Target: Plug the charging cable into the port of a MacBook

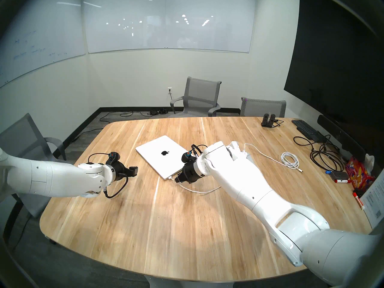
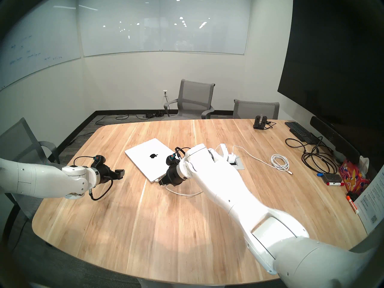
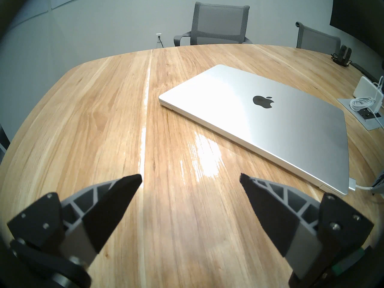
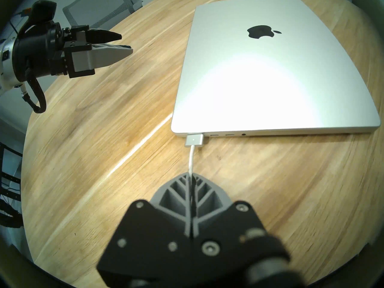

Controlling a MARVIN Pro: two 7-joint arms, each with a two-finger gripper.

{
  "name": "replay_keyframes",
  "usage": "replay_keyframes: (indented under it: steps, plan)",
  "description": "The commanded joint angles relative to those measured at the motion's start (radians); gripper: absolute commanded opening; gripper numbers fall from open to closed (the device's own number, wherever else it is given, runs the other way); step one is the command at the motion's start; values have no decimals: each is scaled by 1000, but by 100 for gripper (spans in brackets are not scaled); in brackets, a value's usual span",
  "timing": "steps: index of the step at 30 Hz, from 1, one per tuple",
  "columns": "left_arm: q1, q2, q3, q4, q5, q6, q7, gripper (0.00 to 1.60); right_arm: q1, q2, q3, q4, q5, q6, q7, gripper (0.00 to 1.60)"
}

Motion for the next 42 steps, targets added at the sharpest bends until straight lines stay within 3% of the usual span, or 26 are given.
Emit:
replay_keyframes:
  steps: [1,22,42]
  plan:
    - [-15,-2,-12,0,1,-3,1,160,8,-6,2,-24,3,-3,4,0]
    - [-15,-2,-12,0,1,-3,1,160,16,-9,6,9,2,-21,13,0]
    - [-15,-2,-12,0,1,-3,1,160,-2,0,13,-19,-1,-18,9,0]
